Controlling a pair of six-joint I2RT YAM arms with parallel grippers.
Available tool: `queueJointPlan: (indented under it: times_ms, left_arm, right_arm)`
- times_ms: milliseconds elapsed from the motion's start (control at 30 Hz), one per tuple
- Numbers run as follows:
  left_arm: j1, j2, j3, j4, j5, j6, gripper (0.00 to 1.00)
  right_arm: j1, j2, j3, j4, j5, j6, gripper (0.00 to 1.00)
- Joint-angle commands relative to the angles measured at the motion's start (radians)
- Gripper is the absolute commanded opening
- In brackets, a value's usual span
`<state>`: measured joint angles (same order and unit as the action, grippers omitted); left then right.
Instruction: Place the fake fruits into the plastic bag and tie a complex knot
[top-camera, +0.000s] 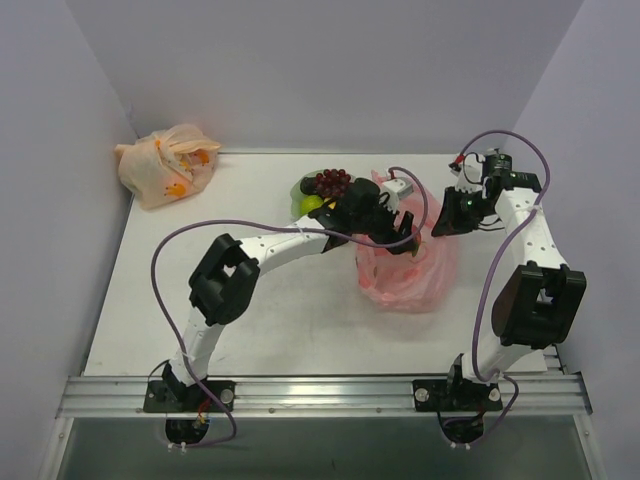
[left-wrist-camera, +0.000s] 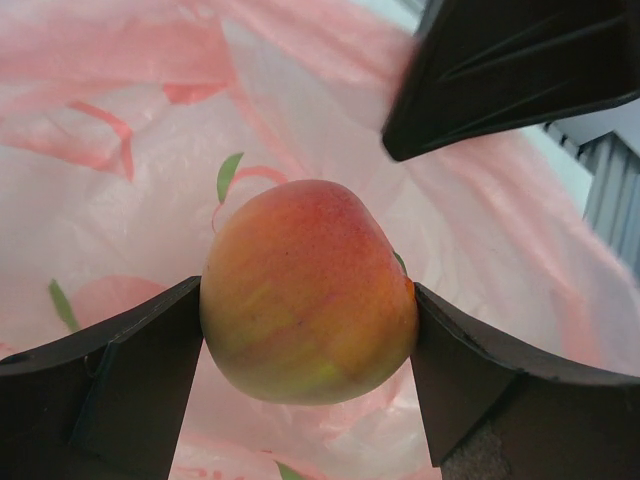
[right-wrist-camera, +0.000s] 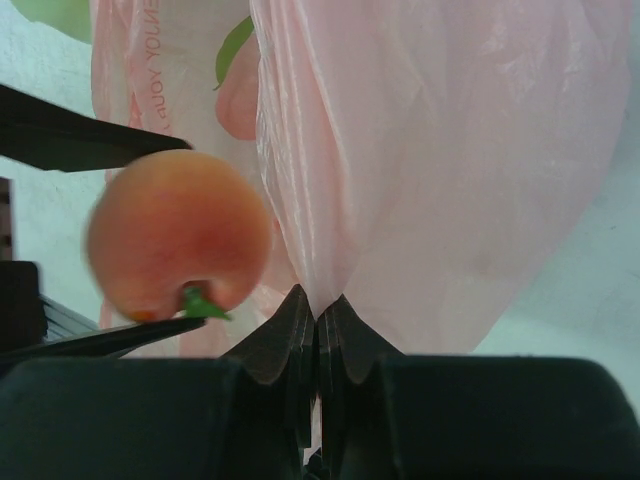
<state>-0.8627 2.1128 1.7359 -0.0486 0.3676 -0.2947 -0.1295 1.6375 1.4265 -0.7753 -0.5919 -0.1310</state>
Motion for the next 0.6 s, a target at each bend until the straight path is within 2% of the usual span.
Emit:
queueJointPlan:
  times_ms: [0,100,333,467,567]
  left_arm:
    - [-0.009,0.029,0.062,0.035,-0.058,0.017,0.86]
    - [-0.012,0.033,0.062,0.015,-0.079,0.032,0.97]
    - [0.001,-0.075,0.044,-0.042,-0.090,0.089,0.97]
    - [0.053,-0.160,0.039,-0.095,-0.053,0.083,0.97]
    - [0.140,-0.224,0.001,-0.065,-0.001,0.091,0.97]
  right_arm:
    - [0.007,-0.019,-0.009,-0.038,-0.034,-0.004,0.00]
    - [0.005,-0.015,-0.015,-0.038,-0.034,-0.004,0.00]
    - [0.004,-0.007,-0.017,-0.036,-0.036,-0.004,0.00]
    - [0.004,-0.011,-0.015,-0.035,-0.031,-0.004,0.00]
    - [0.002,-0.013,-0.011,-0.036,-0.026,-0.005,0.00]
